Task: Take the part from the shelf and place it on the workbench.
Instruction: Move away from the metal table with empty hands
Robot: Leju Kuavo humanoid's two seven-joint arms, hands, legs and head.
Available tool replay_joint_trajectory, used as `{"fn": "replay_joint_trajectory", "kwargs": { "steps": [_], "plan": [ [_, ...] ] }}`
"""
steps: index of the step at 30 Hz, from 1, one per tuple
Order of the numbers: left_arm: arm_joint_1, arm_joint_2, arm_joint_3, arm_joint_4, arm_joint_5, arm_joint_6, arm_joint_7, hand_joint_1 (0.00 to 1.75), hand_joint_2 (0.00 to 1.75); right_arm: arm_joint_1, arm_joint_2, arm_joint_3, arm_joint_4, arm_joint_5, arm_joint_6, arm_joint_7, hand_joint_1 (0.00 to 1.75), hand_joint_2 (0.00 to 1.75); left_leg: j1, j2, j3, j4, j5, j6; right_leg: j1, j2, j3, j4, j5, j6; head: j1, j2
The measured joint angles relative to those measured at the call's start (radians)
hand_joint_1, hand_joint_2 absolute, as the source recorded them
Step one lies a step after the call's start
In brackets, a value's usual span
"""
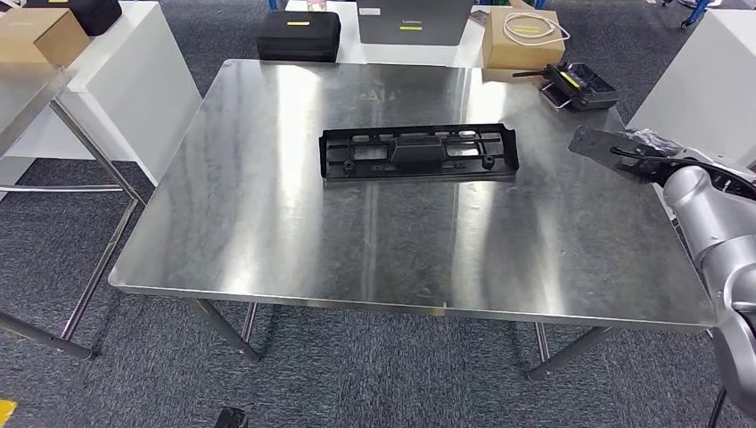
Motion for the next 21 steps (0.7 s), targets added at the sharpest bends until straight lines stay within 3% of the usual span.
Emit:
{"fn": "replay_joint_trajectory", "kwargs": {
  "steps": [2,3,4,6,7,9,11,12,13,14,15,16,18,19,21],
  "plan": [
    [-0.002,0.0,0.0,0.0,0.0,-0.002,0.0,0.0,0.0,-0.001,-0.009,0.0,0.0,0.003,0.0,0.01,0.0,0.0,0.006,-0.003,0.109,-0.142,0.014,-0.002,-0.002,0.001,-0.02,0.004,0.018,0.015,0.0,0.0],
    [-0.003,0.0,0.0,0.0,0.0,-0.003,0.0,0.0,0.0,-0.001,-0.014,0.0,-0.001,0.004,-0.004,0.017,0.0,0.0,0.005,-0.006,0.149,-0.201,0.008,0.001,0.0,0.0,-0.025,0.005,0.026,0.024,0.001,0.0],
    [-0.004,-0.001,0.0,0.0,0.0,-0.004,0.001,0.0,0.0,-0.001,-0.018,0.0,-0.001,0.004,-0.014,0.026,0.0,0.0,0.002,-0.009,0.17,-0.236,-0.002,0.006,0.002,0.0,-0.028,0.004,0.034,0.033,0.002,0.0],
    [-0.004,-0.001,0.0,0.0,-0.001,-0.004,0.001,0.0,0.0,0.006,-0.024,0.0,-0.001,0.006,-0.051,0.048,0.0,0.0,-0.006,-0.009,0.168,-0.249,0.007,0.024,0.005,-0.001,-0.03,-0.002,0.05,0.052,0.005,0.0],
    [-0.004,-0.002,0.0,0.0,-0.001,-0.003,0.001,0.0,0.0,0.014,-0.028,0.0,-0.001,0.009,-0.076,0.06,0.0,0.0,-0.009,-0.007,0.162,-0.253,0.019,0.035,0.004,-0.001,-0.036,0.001,0.046,0.056,0.005,0.0],
    [-0.006,-0.003,0.0,0.0,-0.001,-0.001,0.001,0.0,0.0,0.033,-0.035,0.0,0.0,0.013,-0.114,0.079,0.0,0.0,-0.011,-0.002,0.138,-0.262,0.049,0.058,0.002,-0.001,-0.067,0.055,-0.011,0.052,0.008,0.0],
    [-0.006,-0.003,0.0,0.0,-0.001,0.0,0.001,0.0,0.0,0.049,-0.039,0.0,0.0,0.014,-0.128,0.085,0.0,0.0,-0.016,0.001,0.107,-0.261,0.074,0.069,0.003,0.0,-0.11,0.184,-0.103,0.046,0.013,0.0],
    [-0.006,-0.004,0.0,0.0,-0.001,0.0,0.001,0.0,0.0,0.056,-0.04,0.0,0.0,0.014,-0.131,0.086,0.0,0.0,-0.018,0.003,0.09,-0.26,0.087,0.07,0.004,0.0,-0.123,0.251,-0.131,0.05,0.013,0.0],
    [-0.006,-0.005,0.0,0.0,-0.001,0.0,0.001,0.0,0.0,0.064,-0.04,0.0,0.0,0.015,-0.135,0.087,0.0,0.0,-0.021,0.005,0.073,-0.259,0.1,0.071,0.005,0.0,-0.122,0.296,-0.138,0.058,0.013,0.0],
    [-0.005,-0.006,0.0,0.0,-0.001,0.0,0.0,0.0,0.0,0.071,-0.04,0.0,0.0,0.019,-0.143,0.089,0.0,0.0,-0.023,0.007,0.056,-0.259,0.114,0.071,0.007,0.0,-0.105,0.307,-0.127,0.068,0.014,0.0],
    [-0.005,-0.007,0.0,0.0,-0.001,0.001,0.0,0.0,0.0,0.079,-0.041,0.0,0.0,0.025,-0.159,0.094,0.0,0.0,-0.025,0.008,0.039,-0.258,0.127,0.07,0.008,0.0,-0.068,0.283,-0.107,0.077,0.014,0.0],
    [-0.006,-0.007,0.0,0.0,0.0,0.002,-0.001,0.0,0.0,0.087,-0.04,0.0,-0.001,0.03,-0.182,0.099,0.0,0.0,-0.026,0.008,0.026,-0.258,0.139,0.068,0.008,0.0,-0.015,0.224,-0.092,0.08,0.014,0.0],
    [-0.006,-0.01,0.0,0.0,0.003,0.007,-0.003,0.0,0.0,0.11,-0.04,0.0,-0.007,0.035,-0.246,0.11,0.0,0.0,-0.03,0.008,0.009,-0.258,0.161,0.059,0.018,0.0,0.095,0.076,-0.105,0.064,0.012,0.0],
    [-0.006,-0.011,0.0,0.0,0.005,0.009,-0.004,0.0,0.0,0.126,-0.039,0.0,-0.01,0.035,-0.278,0.114,0.0,0.0,-0.031,0.007,0.006,-0.258,0.171,0.054,0.024,0.0,0.126,0.024,-0.118,0.052,0.01,0.0],
    [-0.006,-0.012,0.0,0.0,0.009,0.015,-0.006,0.0,0.0,0.172,-0.038,-0.001,-0.014,0.033,-0.337,0.125,0.0,0.0,-0.032,0.006,0.005,-0.262,0.188,0.045,0.03,-0.001,0.132,-0.004,-0.122,0.027,0.006,0.0]
  ]
}}
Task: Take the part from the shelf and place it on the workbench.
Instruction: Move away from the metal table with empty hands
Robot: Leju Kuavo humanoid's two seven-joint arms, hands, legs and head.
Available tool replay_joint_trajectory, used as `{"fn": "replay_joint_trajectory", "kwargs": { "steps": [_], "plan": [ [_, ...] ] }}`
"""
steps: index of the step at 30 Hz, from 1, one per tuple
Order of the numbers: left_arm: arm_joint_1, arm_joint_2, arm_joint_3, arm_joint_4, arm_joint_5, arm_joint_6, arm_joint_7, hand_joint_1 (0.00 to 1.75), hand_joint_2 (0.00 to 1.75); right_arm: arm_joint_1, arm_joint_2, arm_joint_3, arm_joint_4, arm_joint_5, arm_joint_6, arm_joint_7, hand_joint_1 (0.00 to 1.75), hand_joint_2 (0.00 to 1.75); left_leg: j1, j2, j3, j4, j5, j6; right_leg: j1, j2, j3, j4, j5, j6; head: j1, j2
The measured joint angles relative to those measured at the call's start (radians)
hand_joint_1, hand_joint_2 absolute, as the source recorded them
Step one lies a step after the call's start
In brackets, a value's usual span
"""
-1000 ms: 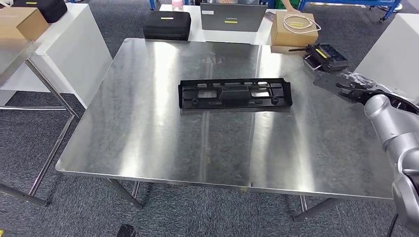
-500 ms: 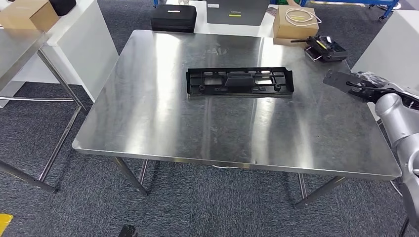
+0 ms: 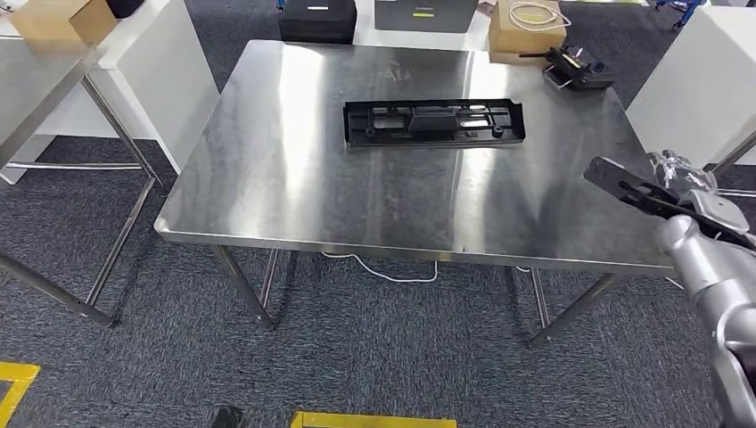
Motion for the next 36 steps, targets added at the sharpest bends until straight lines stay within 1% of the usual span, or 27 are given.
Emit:
{"fn": "replay_joint_trajectory", "kwargs": {
  "steps": [1,2,4,5,6,7,8,9,10,12,14,16,17,18,19,21,22,23,24,25,26,28,30,31,33,34,36],
  "plan": [
    [0.001,0.0,0.0,0.0,0.002,0.003,-0.001,0.0,0.0,0.025,0.001,0.0,0.0,-0.001,-0.027,0.008,0.0,0.0,0.002,-0.002,-0.004,0.004,-0.004,-0.005,-0.005,-0.003,-0.006,-0.001,0.008,-0.01,0.0,0.0],
    [0.002,-0.001,0.0,0.0,0.004,0.005,-0.002,0.0,0.0,0.052,0.003,-0.002,-0.001,-0.002,-0.056,0.016,0.0,0.0,0.005,-0.004,-0.012,0.017,-0.028,-0.011,-0.01,-0.006,-0.011,-0.001,0.019,-0.022,0.0,0.0],
    [0.003,-0.001,0.001,0.0,0.008,0.01,-0.004,0.0,0.0,0.106,0.007,-0.01,-0.003,-0.006,-0.123,0.034,0.0,0.0,0.011,-0.007,-0.041,0.102,-0.129,-0.024,-0.018,-0.01,-0.031,-0.002,0.046,-0.04,-0.001,0.0],
    [0.003,-0.002,0.002,0.0,0.011,0.013,-0.005,0.0,0.0,0.134,0.008,-0.017,-0.005,-0.009,-0.159,0.041,0.0,0.0,0.014,-0.007,-0.058,0.17,-0.183,-0.03,-0.018,-0.01,-0.046,-0.001,0.06,-0.044,-0.002,0.0],
    [0.004,-0.002,0.002,0.0,0.014,0.016,-0.006,0.0,0.0,0.161,0.009,-0.023,-0.006,-0.01,-0.194,0.047,0.0,0.0,0.017,-0.007,-0.071,0.238,-0.218,-0.035,-0.019,-0.011,-0.062,0.0,0.073,-0.043,-0.002,0.0],
    [0.004,-0.003,0.003,0.0,0.016,0.018,-0.007,0.0,0.0,0.187,0.009,-0.029,-0.007,-0.011,-0.222,0.051,0.0,0.0,0.021,-0.007,-0.074,0.288,-0.229,-0.039,-0.019,-0.011,-0.079,0.001,0.085,-0.04,-0.002,0.0],
    [0.005,-0.003,0.003,0.0,0.018,0.02,-0.008,0.0,0.0,0.211,0.009,-0.035,-0.007,-0.01,-0.244,0.055,0.0,0.0,0.024,-0.007,-0.063,0.308,-0.22,-0.043,-0.021,-0.011,-0.095,0.003,0.096,-0.036,-0.002,0.0],
    [0.006,-0.004,0.003,0.0,0.019,0.022,-0.008,0.0,0.0,0.234,0.009,-0.04,-0.008,-0.007,-0.265,0.062,0.0,0.0,0.028,-0.007,-0.032,0.291,-0.198,-0.046,-0.023,-0.01,-0.11,0.006,0.106,-0.031,-0.002,0.0],
    [0.006,-0.004,0.004,0.0,0.02,0.025,-0.009,0.0,0.0,0.254,0.009,-0.046,-0.008,-0.004,-0.287,0.072,0.0,0.0,0.031,-0.007,0.016,0.241,-0.177,-0.048,-0.025,-0.01,-0.123,0.009,0.114,-0.024,-0.002,0.0],
    [0.005,-0.006,0.004,0.0,0.02,0.03,-0.009,0.0,0.0,0.294,0.006,-0.06,-0.011,0.002,-0.339,0.093,0.0,0.0,0.033,-0.012,0.12,0.106,-0.176,-0.047,-0.027,-0.011,-0.144,0.018,0.127,-0.009,-0.002,0.0],
    [0.006,-0.009,0.007,0.0,0.02,0.034,-0.008,0.0,0.0,0.327,0.005,-0.075,-0.013,0.002,-0.382,0.102,0.0,0.0,0.027,-0.019,0.163,0.035,-0.194,-0.036,-0.024,-0.011,-0.152,0.019,0.143,0.009,0.0,0.0],
    [0.009,-0.011,0.01,0.001,0.02,0.037,-0.008,0.0,0.0,0.353,0.006,-0.086,-0.013,0.005,-0.406,0.11,0.0,0.0,0.017,-0.019,0.152,0.027,-0.18,-0.016,-0.022,-0.011,-0.155,0.013,0.161,0.027,0.002,0.0],
    [0.009,-0.013,0.012,0.001,0.02,0.039,-0.008,0.0,0.0,0.367,0.006,-0.092,-0.013,0.006,-0.415,0.116,0.0,0.0,0.014,-0.017,0.144,0.024,-0.167,-0.005,-0.024,-0.009,-0.164,0.017,0.157,0.031,0.002,0.0],
    [0.009,-0.014,0.013,0.001,0.019,0.04,-0.008,0.0,0.0,0.381,0.006,-0.099,-0.012,0.009,-0.425,0.125,0.0,0.0,0.013,-0.015,0.131,0.02,-0.153,0.006,-0.025,-0.008,-0.18,0.038,0.135,0.029,0.004,0.0],
    [0.008,-0.015,0.014,0.001,0.019,0.04,-0.008,0.0,0.0,0.399,0.007,-0.107,-0.012,0.014,-0.441,0.136,0.0,0.0,0.012,-0.012,0.116,0.017,-0.137,0.014,-0.026,-0.007,-0.2,0.081,0.095,0.024,0.005,0.0],
    [0.008,-0.015,0.015,0.002,0.018,0.04,-0.007,0.0,0.0,0.448,0.01,-0.13,-0.012,0.033,-0.489,0.163,0.0,0.0,0.011,-0.012,0.083,0.018,-0.111,0.025,-0.026,-0.005,-0.239,0.215,0.002,0.011,0.01,0.0],
    [0.009,-0.016,0.015,0.002,0.016,0.04,-0.007,0.0,0.0,0.479,0.013,-0.143,-0.011,0.044,-0.514,0.176,0.0,0.0,0.01,-0.014,0.066,0.018,-0.099,0.026,-0.024,-0.004,-0.246,0.276,-0.022,0.013,0.011,0.0],
    [0.011,-0.017,0.015,0.002,0.015,0.039,-0.007,0.0,0.0,0.51,0.018,-0.155,-0.01,0.052,-0.532,0.187,0.0,0.0,0.009,-0.015,0.049,0.019,-0.086,0.026,-0.021,-0.002,-0.238,0.31,-0.024,0.02,0.011,0.0],
    [0.012,-0.018,0.015,0.002,0.013,0.038,-0.008,0.0,0.0,0.538,0.023,-0.167,-0.008,0.057,-0.542,0.195,0.0,0.0,0.007,-0.015,0.032,0.019,-0.073,0.026,-0.018,-0.001,-0.214,0.31,-0.01,0.028,0.012,0.0],
    [0.012,-0.018,0.015,0.002,0.011,0.037,-0.008,0.0,0.0,0.562,0.027,-0.178,-0.008,0.06,-0.548,0.2,0.0,0.0,0.005,-0.015,0.016,0.02,-0.061,0.024,-0.016,0.0,-0.171,0.274,0.008,0.032,0.012,0.0],
    [0.012,-0.018,0.015,0.002,0.01,0.036,-0.008,0.0,0.0,0.58,0.029,-0.19,-0.007,0.061,-0.552,0.202,0.0,0.0,0.003,-0.013,0.002,0.02,-0.049,0.021,-0.014,0.0,-0.114,0.208,0.013,0.03,0.011,0.0],
    [0.011,-0.018,0.015,0.001,0.008,0.034,-0.009,0.0,0.0,0.602,0.031,-0.213,-0.007,0.059,-0.554,0.203,0.0,0.0,-0.001,-0.005,-0.013,0.018,-0.028,0.012,-0.002,0.001,-0.007,0.061,-0.01,0.014,0.01,0.0],
    [0.01,-0.019,0.015,0.001,0.006,0.033,-0.009,0.0,0.0,0.622,0.032,-0.237,-0.006,0.049,-0.551,0.199,0.0,0.0,-0.002,0.003,-0.015,0.011,-0.005,0.005,0.012,0.004,0.028,-0.003,-0.022,0.003,0.009,0.0],
    [0.01,-0.018,0.015,0.002,0.005,0.033,-0.008,0.0,0.0,0.633,0.035,-0.25,-0.005,0.04,-0.549,0.193,0.0,0.0,-0.002,0.003,-0.016,0.006,0.002,0.0,0.005,0.004,0.021,-0.003,-0.012,-0.001,0.008,0.0],
    [0.011,-0.017,0.015,0.002,0.003,0.032,-0.008,0.0,0.0,0.653,0.044,-0.278,-0.002,0.017,-0.547,0.174,0.0,0.0,-0.001,-0.001,-0.026,0.026,-0.033,-0.011,-0.011,0.001,0.006,-0.007,0.008,-0.014,0.005,0.0],
    [0.011,-0.016,0.015,0.002,0.003,0.031,-0.007,0.0,0.0,0.665,0.053,-0.294,-0.001,0.006,-0.548,0.163,0.0,0.0,0.001,-0.003,-0.037,0.066,-0.079,-0.018,-0.019,-0.001,-0.004,-0.007,0.018,-0.025,0.002,0.0],
    [0.012,-0.016,0.015,0.002,0.001,0.029,-0.006,0.0,0.0,0.689,0.069,-0.329,0.0,-0.011,-0.551,0.146,0.0,0.0,0.007,-0.006,-0.06,0.193,-0.178,-0.029,-0.016,-0.005,-0.029,0.001,0.034,-0.039,-0.001,0.0]
  ]
}}
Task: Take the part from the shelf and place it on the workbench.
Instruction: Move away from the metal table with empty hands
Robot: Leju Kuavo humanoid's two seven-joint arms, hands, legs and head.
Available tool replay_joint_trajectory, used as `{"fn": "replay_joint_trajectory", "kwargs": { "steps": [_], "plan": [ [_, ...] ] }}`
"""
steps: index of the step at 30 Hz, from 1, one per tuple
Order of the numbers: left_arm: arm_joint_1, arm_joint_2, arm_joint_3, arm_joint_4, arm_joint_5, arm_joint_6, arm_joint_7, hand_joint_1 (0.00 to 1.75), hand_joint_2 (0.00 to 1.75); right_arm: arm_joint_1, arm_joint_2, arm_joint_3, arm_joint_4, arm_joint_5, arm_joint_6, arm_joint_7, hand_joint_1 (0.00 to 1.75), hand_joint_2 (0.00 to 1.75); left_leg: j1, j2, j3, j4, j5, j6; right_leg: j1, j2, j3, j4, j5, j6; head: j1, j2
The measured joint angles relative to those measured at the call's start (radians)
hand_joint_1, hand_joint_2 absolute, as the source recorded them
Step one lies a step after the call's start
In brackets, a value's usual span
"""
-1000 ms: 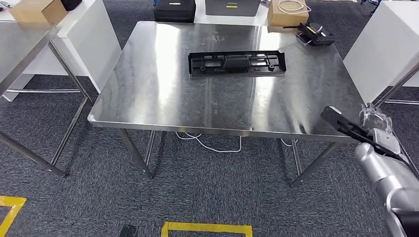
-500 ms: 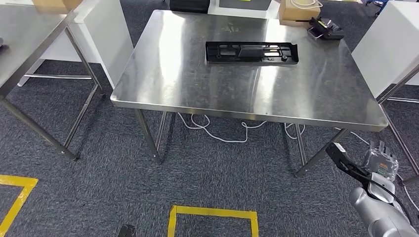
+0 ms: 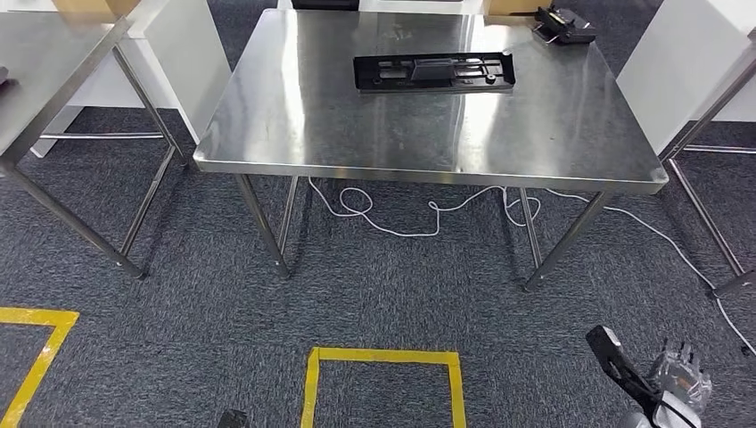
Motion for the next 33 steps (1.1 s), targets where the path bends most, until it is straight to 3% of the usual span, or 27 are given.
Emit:
{"fn": "replay_joint_trajectory", "kwargs": {
  "steps": [1,2,3,5,7,9,14,16,18,19,20,21,22,23,24,25,26,28,29,30,32,33],
  "plan": [
    [0.0,0.0,0.0,0.0,-0.001,-0.001,0.0,0.0,0.0,0.011,0.008,-0.016,0.001,-0.005,-0.001,-0.005,0.0,0.0,0.003,0.0,-0.006,0.06,-0.027,-0.004,0.001,-0.002,-0.014,0.005,0.008,-0.002,0.0,0.0],
    [0.0,0.0,0.0,0.0,-0.001,-0.002,0.0,0.0,0.0,0.019,0.014,-0.029,0.003,-0.009,-0.001,-0.008,0.0,0.0,0.006,0.0,0.001,0.093,-0.03,-0.008,0.002,-0.003,-0.029,0.011,0.015,-0.002,0.0,0.0],
    [0.0,0.0,0.0,0.0,-0.001,-0.004,0.0,0.0,0.0,0.026,0.021,-0.041,0.005,-0.016,0.001,-0.013,0.0,0.0,0.009,0.0,0.023,0.093,-0.014,-0.009,0.002,-0.003,-0.044,0.018,0.021,0.0,0.0,0.0],
    [-0.002,0.001,0.0,0.0,-0.004,-0.009,0.001,0.0,0.0,0.044,0.039,-0.071,0.01,-0.046,0.023,-0.031,0.0,0.0,0.013,-0.002,0.114,-0.005,0.015,-0.007,0.001,-0.003,-0.07,0.03,0.033,0.006,-0.001,0.0],
    [-0.005,0.001,0.0,-0.001,-0.01,-0.013,0.0,0.0,0.0,0.073,0.068,-0.112,0.017,-0.086,0.065,-0.062,0.0,0.87,0.011,-0.006,0.196,-0.124,0.003,0.0,0.003,-0.004,-0.085,0.035,0.045,0.017,0.001,0.0],
    [-0.006,0.002,-0.001,-0.001,-0.015,-0.015,0.0,0.0,0.0,0.103,0.099,-0.147,0.026,-0.114,0.096,-0.094,0.0,1.75,0.005,-0.008,0.218,-0.166,-0.011,0.006,0.004,-0.007,-0.088,0.034,0.056,0.029,0.001,0.0],
    [-0.007,0.002,-0.001,-0.001,-0.017,-0.016,0.001,0.0,0.0,0.119,0.116,-0.163,0.031,-0.127,0.107,-0.111,0.0,1.75,0.0,-0.009,0.216,-0.166,-0.008,0.011,0.001,-0.008,-0.089,0.032,0.063,0.035,-0.001,0.0],
    [-0.008,0.003,-0.001,-0.001,-0.018,-0.015,0.0,0.0,0.0,0.145,0.137,-0.186,0.043,-0.137,0.149,-0.154,0.0,1.75,0.004,-0.006,0.21,-0.178,0.01,0.024,0.005,-0.006,-0.096,0.037,0.059,0.04,-0.001,0.0],
    [-0.009,0.006,-0.001,-0.001,-0.019,-0.012,-0.001,0.0,0.0,0.204,0.188,-0.219,0.072,-0.131,0.196,-0.229,0.0,1.75,0.008,0.0,0.166,-0.192,0.06,0.038,0.005,-0.001,-0.135,0.177,-0.039,0.038,0.008,0.0],
    [-0.009,0.007,-0.001,-0.001,-0.019,-0.01,-0.002,0.0,0.0,0.227,0.208,-0.228,0.084,-0.123,0.204,-0.252,0.0,1.75,0.009,0.003,0.138,-0.192,0.084,0.039,0.0,0.001,-0.147,0.251,-0.081,0.04,0.012,0.0],
    [-0.009,0.008,-0.001,-0.002,-0.019,-0.01,-0.002,0.0,0.0,0.245,0.226,-0.234,0.093,-0.117,0.204,-0.263,0.0,1.75,0.01,0.007,0.108,-0.192,0.107,0.036,-0.004,0.002,-0.146,0.309,-0.104,0.048,0.016,0.0],
    [-0.009,0.008,-0.001,-0.002,-0.019,-0.01,-0.002,0.0,0.0,0.248,0.231,-0.237,0.096,-0.116,0.204,-0.263,0.0,1.75,0.011,0.009,0.09,-0.191,0.122,0.031,-0.008,0.002,-0.114,0.29,-0.078,0.063,0.016,0.0],
    [-0.01,0.008,-0.001,-0.002,-0.019,-0.01,-0.002,0.0,0.0,0.249,0.234,-0.24,0.098,-0.115,0.205,-0.263,0.0,1.75,0.013,0.012,0.074,-0.191,0.136,0.025,-0.012,0.002,-0.064,0.238,-0.057,0.074,0.016,0.0],
    [-0.011,0.008,-0.001,-0.002,-0.019,-0.01,-0.003,0.0,0.0,0.247,0.237,-0.243,0.099,-0.115,0.206,-0.263,0.0,1.75,0.013,0.013,0.061,-0.19,0.15,0.018,-0.013,0.003,0.0,0.157,-0.056,0.077,0.017,0.0],
    [-0.012,0.009,-0.001,-0.002,-0.019,-0.01,-0.003,0.0,0.0,0.246,0.24,-0.244,0.099,-0.115,0.208,-0.263,0.0,1.75,0.012,0.015,0.053,-0.19,0.164,0.01,-0.008,0.005,0.052,0.08,-0.067,0.071,0.015,0.0],
    [-0.013,0.01,-0.001,-0.003,-0.019,-0.009,-0.004,0.0,0.0,0.246,0.243,-0.245,0.1,-0.116,0.214,-0.265,0.0,1.31,0.011,0.016,0.05,-0.192,0.178,0.003,-0.004,0.006,0.087,0.02,-0.084,0.06,0.013,0.0],
    [-0.013,0.01,-0.001,-0.003,-0.02,-0.009,-0.005,0.0,0.0,0.247,0.246,-0.248,0.102,-0.122,0.225,-0.269,0.0,0.87,0.011,0.017,0.049,-0.197,0.192,-0.002,0.003,0.008,0.102,-0.013,-0.095,0.047,0.01,0.0],
    [-0.01,0.011,-0.001,-0.003,-0.023,-0.01,-0.006,0.0,0.0,0.256,0.255,-0.26,0.11,-0.142,0.258,-0.289,0.0,0.87,0.017,0.016,0.048,-0.204,0.205,-0.009,0.001,0.005,0.087,-0.015,-0.082,0.021,0.004,0.0],
    [-0.007,0.012,-0.001,-0.002,-0.027,-0.01,-0.006,0.0,0.0,0.262,0.262,-0.268,0.114,-0.155,0.281,-0.301,0.0,1.31,0.021,0.015,0.042,-0.191,0.179,-0.013,0.0,0.002,0.077,-0.013,-0.07,0.007,0.001,0.0],
    [-0.005,0.013,-0.002,-0.002,-0.031,-0.011,-0.006,0.0,0.0,0.27,0.269,-0.278,0.117,-0.165,0.306,-0.31,0.0,1.75,0.024,0.012,0.033,-0.157,0.13,-0.017,-0.002,-0.001,0.064,-0.013,-0.056,-0.006,-0.001,0.0],
    [-0.004,0.013,-0.004,-0.002,-0.04,-0.012,-0.006,0.0,0.0,0.283,0.285,-0.294,0.125,-0.176,0.354,-0.304,0.0,1.75,0.025,0.008,0.012,-0.031,-0.003,-0.022,0.004,-0.005,0.035,-0.011,-0.028,-0.023,-0.002,0.0],
    [-0.004,0.013,-0.005,-0.002,-0.046,-0.011,-0.006,0.0,0.0,0.29,0.293,-0.299,0.128,-0.173,0.368,-0.288,0.0,1.75,0.025,0.007,0.006,0.041,-0.047,-0.024,0.007,-0.006,0.019,-0.009,-0.014,-0.025,-0.002,0.0]
  ]
}}
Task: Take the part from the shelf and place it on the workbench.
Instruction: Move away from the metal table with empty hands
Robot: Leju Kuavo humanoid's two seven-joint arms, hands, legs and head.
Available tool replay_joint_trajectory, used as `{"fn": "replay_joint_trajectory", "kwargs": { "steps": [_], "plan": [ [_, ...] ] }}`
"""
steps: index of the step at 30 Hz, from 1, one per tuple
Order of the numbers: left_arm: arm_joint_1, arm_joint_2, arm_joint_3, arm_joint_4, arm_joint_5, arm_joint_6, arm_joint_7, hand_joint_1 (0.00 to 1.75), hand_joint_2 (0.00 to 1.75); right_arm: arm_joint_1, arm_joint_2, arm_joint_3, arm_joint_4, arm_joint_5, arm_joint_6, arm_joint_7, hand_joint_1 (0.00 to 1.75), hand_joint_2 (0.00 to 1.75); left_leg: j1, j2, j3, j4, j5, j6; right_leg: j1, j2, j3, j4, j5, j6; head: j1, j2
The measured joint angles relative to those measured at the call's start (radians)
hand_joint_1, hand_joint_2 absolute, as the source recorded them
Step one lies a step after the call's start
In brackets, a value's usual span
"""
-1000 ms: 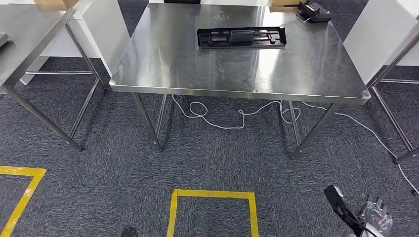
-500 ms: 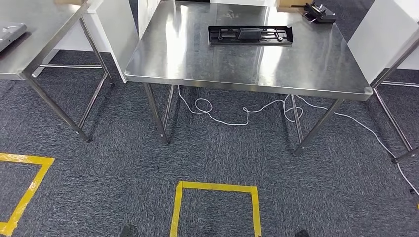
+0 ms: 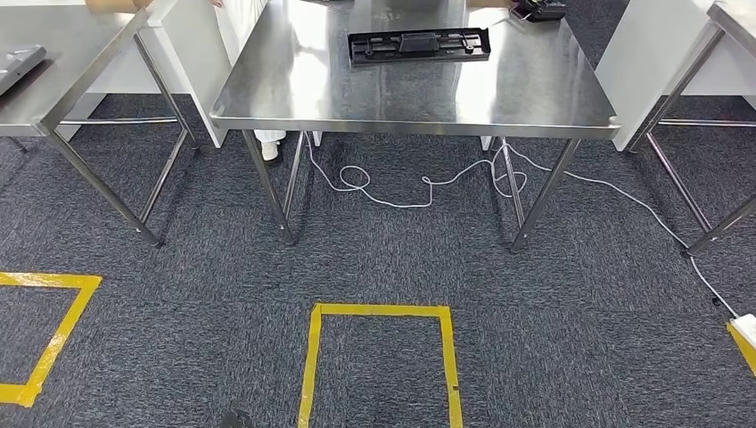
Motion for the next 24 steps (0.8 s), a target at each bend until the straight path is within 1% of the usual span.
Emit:
{"fn": "replay_joint_trajectory", "kwargs": {
  "steps": [1,2,3,4,5,6,7,8,9,10,11,12,13,14,15,16,17,18,19,20,21,22,23,24],
  "plan": [
    [0.0,0.0,-0.003,0.0,-0.005,0.002,0.002,0.0,0.0,0.006,0.009,-0.003,0.003,0.008,0.007,0.022,0.0,1.75,0.0,-0.001,0.002,0.057,-0.017,0.0,0.004,-0.001,-0.017,0.003,0.013,-0.001,0.0,0.0],
    [0.0,0.0,-0.006,0.0,-0.011,0.006,0.005,0.0,0.0,0.011,0.018,-0.005,0.006,0.02,0.01,0.045,0.0,1.75,0.0,-0.001,0.018,0.085,-0.011,0.003,0.007,-0.001,-0.035,0.007,0.026,-0.001,0.0,0.0],
    [-0.001,0.0,-0.009,0.0,-0.016,0.009,0.01,0.0,0.0,0.015,0.027,-0.005,0.009,0.032,0.012,0.064,0.0,1.75,-0.001,-0.002,0.051,0.076,0.01,0.009,0.01,0.0,-0.053,0.011,0.037,0.0,0.0,0.0],
    [-0.002,0.0,-0.014,0.0,-0.02,0.013,0.013,0.0,0.0,0.017,0.036,-0.005,0.01,0.042,0.013,0.078,0.0,1.75,-0.003,-0.003,0.101,0.03,0.031,0.018,0.013,0.001,-0.069,0.013,0.048,0.001,0.0,0.0],
    [-0.003,0.002,-0.017,-0.001,-0.024,0.016,0.016,0.0,0.0,0.018,0.045,-0.005,0.011,0.047,0.014,0.084,0.0,1.75,-0.008,-0.005,0.165,-0.041,0.035,0.03,0.016,0.002,-0.081,0.016,0.058,0.002,0.0,0.0],
    [-0.006,0.003,-0.021,-0.002,-0.027,0.019,0.018,0.0,0.0,0.018,0.054,-0.005,0.012,0.052,0.015,0.087,0.0,1.75,-0.014,-0.006,0.231,-0.125,0.027,0.04,0.018,0.004,-0.09,0.017,0.068,0.006,0.0,0.0],
    [-0.009,0.004,-0.023,-0.003,-0.03,0.021,0.019,0.0,0.0,0.018,0.061,-0.005,0.012,0.055,0.016,0.087,0.0,1.75,-0.02,-0.007,0.279,-0.194,0.012,0.047,0.019,0.004,-0.096,0.018,0.079,0.011,0.001,0.0],
    [-0.012,0.005,-0.025,-0.004,-0.032,0.023,0.021,0.0,0.0,0.016,0.067,-0.005,0.012,0.06,0.018,0.085,0.0,1.75,-0.026,-0.007,0.306,-0.24,-0.002,0.05,0.019,0.004,-0.102,0.018,0.09,0.017,0.0,0.0],
    [-0.015,0.004,-0.027,-0.005,-0.035,0.025,0.024,0.0,0.0,0.015,0.07,-0.005,0.013,0.065,0.021,0.085,0.0,1.75,-0.03,-0.006,0.312,-0.263,-0.004,0.051,0.019,0.003,-0.108,0.017,0.102,0.024,0.0,0.0],
    [-0.016,0.004,-0.028,-0.004,-0.037,0.027,0.027,0.0,0.0,0.015,0.073,-0.005,0.014,0.069,0.025,0.085,0.0,1.75,-0.028,-0.003,0.303,-0.269,0.005,0.054,0.019,0.002,-0.114,0.019,0.109,0.029,0.001,0.0],
    [-0.017,0.004,-0.03,-0.004,-0.039,0.03,0.03,0.0,0.0,0.014,0.075,-0.005,0.016,0.072,0.029,0.088,0.0,1.75,-0.027,0.0,0.29,-0.272,0.018,0.058,0.019,0.004,-0.123,0.028,0.101,0.032,-0.001,0.0],
    [-0.017,0.004,-0.032,-0.004,-0.04,0.034,0.033,0.0,0.0,0.015,0.078,-0.005,0.017,0.073,0.036,0.093,0.0,1.75,-0.025,0.002,0.275,-0.276,0.034,0.064,0.018,0.006,-0.135,0.051,0.073,0.03,0.002,0.0],
    [-0.018,0.003,-0.034,-0.004,-0.041,0.038,0.035,0.0,0.0,0.015,0.08,-0.005,0.019,0.071,0.044,0.098,0.0,1.75,-0.022,0.005,0.257,-0.278,0.05,0.067,0.017,0.008,-0.151,0.093,0.028,0.026,0.005,0.0],
    [-0.019,0.002,-0.036,-0.004,-0.041,0.041,0.036,0.0,0.0,0.015,0.082,-0.005,0.02,0.067,0.054,0.102,0.0,1.75,-0.023,0.006,0.239,-0.278,0.065,0.068,0.014,0.01,-0.168,0.149,-0.024,0.023,0.007,0.0],
    [-0.019,0.002,-0.038,-0.004,-0.042,0.043,0.036,0.0,0.0,0.015,0.084,-0.006,0.02,0.062,0.065,0.105,0.0,1.75,-0.023,0.007,0.22,-0.277,0.081,0.067,0.01,0.01,-0.18,0.214,-0.066,0.024,0.011,0.0],
    [-0.019,0.001,-0.04,-0.004,-0.044,0.044,0.037,0.0,0.0,0.014,0.085,-0.008,0.021,0.056,0.072,0.106,0.0,1.75,-0.023,0.009,0.201,-0.277,0.097,0.064,0.006,0.01,-0.186,0.272,-0.085,0.032,0.011,0.0],
    [-0.019,0.001,-0.041,-0.004,-0.045,0.045,0.039,0.0,0.0,0.014,0.085,-0.011,0.021,0.05,0.078,0.106,0.0,1.75,-0.021,0.011,0.183,-0.276,0.112,0.061,0.001,0.01,-0.179,0.309,-0.081,0.046,0.011,0.0],
    [-0.019,0.0,-0.042,-0.004,-0.047,0.047,0.04,0.0,0.0,0.014,0.086,-0.014,0.021,0.047,0.082,0.106,0.0,1.75,-0.02,0.014,0.164,-0.274,0.128,0.056,-0.004,0.01,-0.155,0.314,-0.057,0.064,0.011,0.0],
    [-0.02,0.0,-0.043,-0.004,-0.048,0.05,0.042,0.0,0.0,0.014,0.086,-0.016,0.021,0.045,0.084,0.107,0.0,1.75,-0.017,0.015,0.146,-0.272,0.144,0.051,-0.01,0.01,-0.115,0.283,-0.029,0.08,0.01,0.0],
    [-0.021,-0.001,-0.043,-0.004,-0.049,0.052,0.044,0.0,0.0,0.013,0.087,-0.018,0.021,0.046,0.085,0.109,0.0,1.75,-0.016,0.016,0.131,-0.269,0.158,0.044,-0.015,0.01,-0.061,0.223,-0.012,0.09,0.011,0.0],
    [-0.021,-0.002,-0.044,-0.005,-0.05,0.056,0.045,0.0,0.0,0.011,0.089,-0.019,0.021,0.048,0.085,0.113,0.0,1.75,-0.015,0.016,0.116,-0.265,0.171,0.037,-0.016,0.011,0.008,0.133,-0.019,0.091,0.011,0.0],
    [-0.022,-0.002,-0.044,-0.005,-0.05,0.059,0.046,0.0,0.0,0.009,0.091,-0.019,0.021,0.051,0.086,0.116,0.0,1.75,-0.016,0.016,0.107,-0.261,0.182,0.03,-0.016,0.013,0.058,0.057,-0.037,0.084,0.009,0.0],
    [-0.023,-0.003,-0.044,-0.005,-0.05,0.061,0.046,0.0,0.0,0.008,0.094,-0.019,0.021,0.054,0.086,0.118,0.0,1.75,-0.017,0.016,0.102,-0.26,0.194,0.024,-0.013,0.014,0.09,0.002,-0.056,0.074,0.007,0.0],
    [-0.023,-0.004,-0.044,-0.005,-0.05,0.064,0.046,0.0,0.0,0.007,0.096,-0.019,0.021,0.056,0.086,0.12,0.0,1.75,-0.016,0.016,0.099,-0.261,0.205,0.018,-0.008,0.014,0.103,-0.029,-0.069,0.062,0.003,0.0]
  ]
}}
